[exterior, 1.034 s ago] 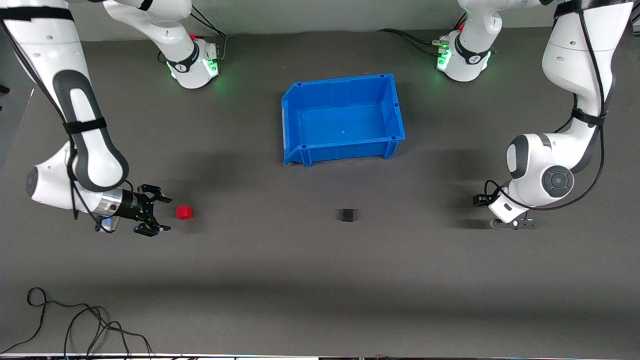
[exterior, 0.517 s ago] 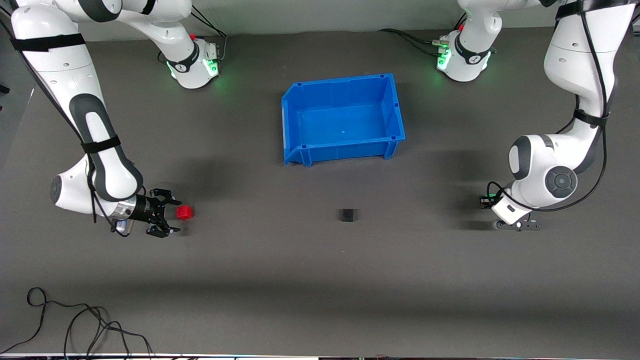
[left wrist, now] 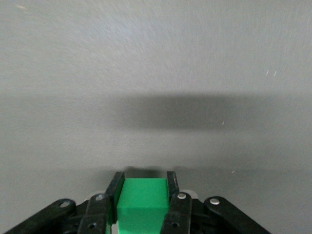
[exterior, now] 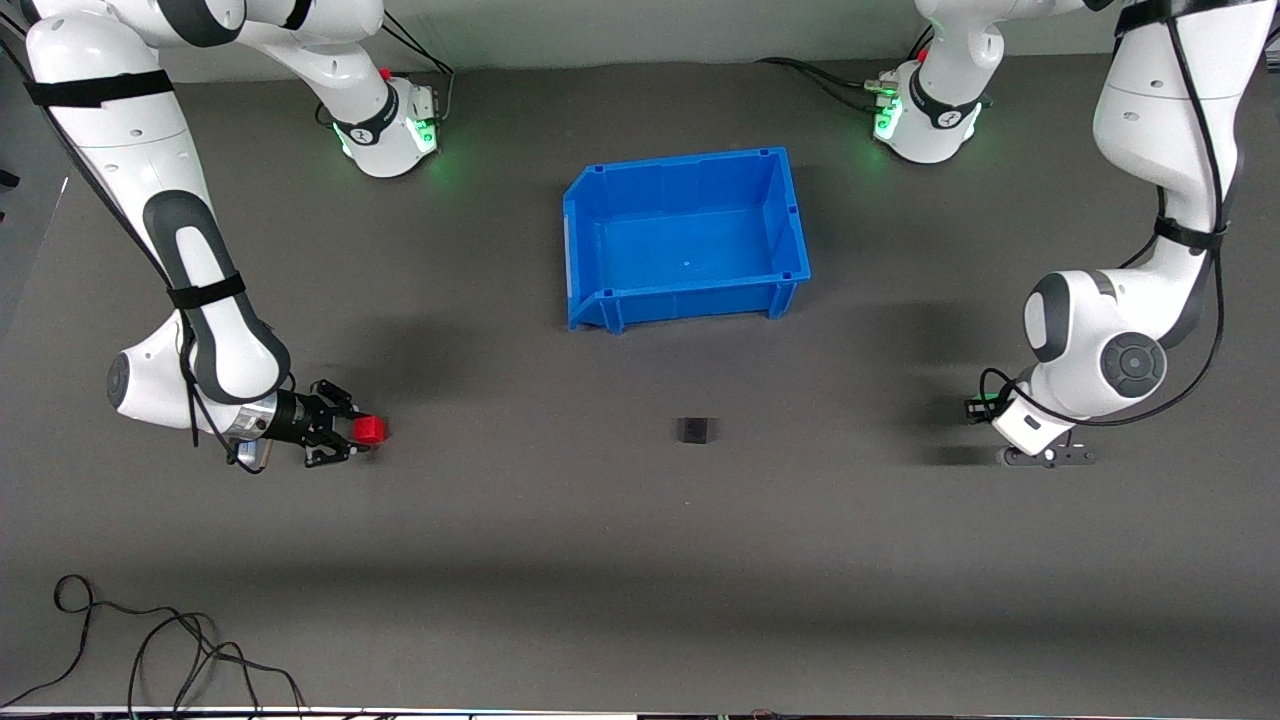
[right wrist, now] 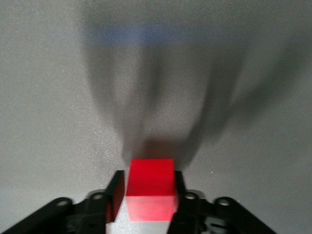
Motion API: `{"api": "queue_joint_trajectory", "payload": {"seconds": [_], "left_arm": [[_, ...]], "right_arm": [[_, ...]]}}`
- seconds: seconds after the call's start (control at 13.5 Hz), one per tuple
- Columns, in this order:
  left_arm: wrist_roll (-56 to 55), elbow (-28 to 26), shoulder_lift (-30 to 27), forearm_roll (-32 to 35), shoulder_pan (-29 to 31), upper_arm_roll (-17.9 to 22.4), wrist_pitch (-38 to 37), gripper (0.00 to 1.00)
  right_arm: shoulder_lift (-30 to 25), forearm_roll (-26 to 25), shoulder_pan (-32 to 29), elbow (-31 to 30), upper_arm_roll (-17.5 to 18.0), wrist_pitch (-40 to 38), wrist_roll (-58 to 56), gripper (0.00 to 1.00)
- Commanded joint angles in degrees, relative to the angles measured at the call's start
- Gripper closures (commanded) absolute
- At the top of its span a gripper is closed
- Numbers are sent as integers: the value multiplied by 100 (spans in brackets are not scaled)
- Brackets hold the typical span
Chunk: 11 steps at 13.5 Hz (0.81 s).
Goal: Attach green and red cubes to black cube
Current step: 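Carry the red cube toward the black cube while the left gripper carries green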
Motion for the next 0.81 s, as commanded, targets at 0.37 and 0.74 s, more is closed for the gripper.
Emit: {"api": "queue_joint_trajectory", "payload": {"seconds": [0.37, 0.74], "left_arm": [[-3856, 1181, -248, 26, -905, -58, -1600, 100], [-6469, 1673, 191, 25, -1354, -58, -1539, 100]], "right_arm": [[-426, 188, 427, 164, -24, -83, 590, 70], [-498, 118, 1173, 480, -33, -83, 1635, 72]]}}
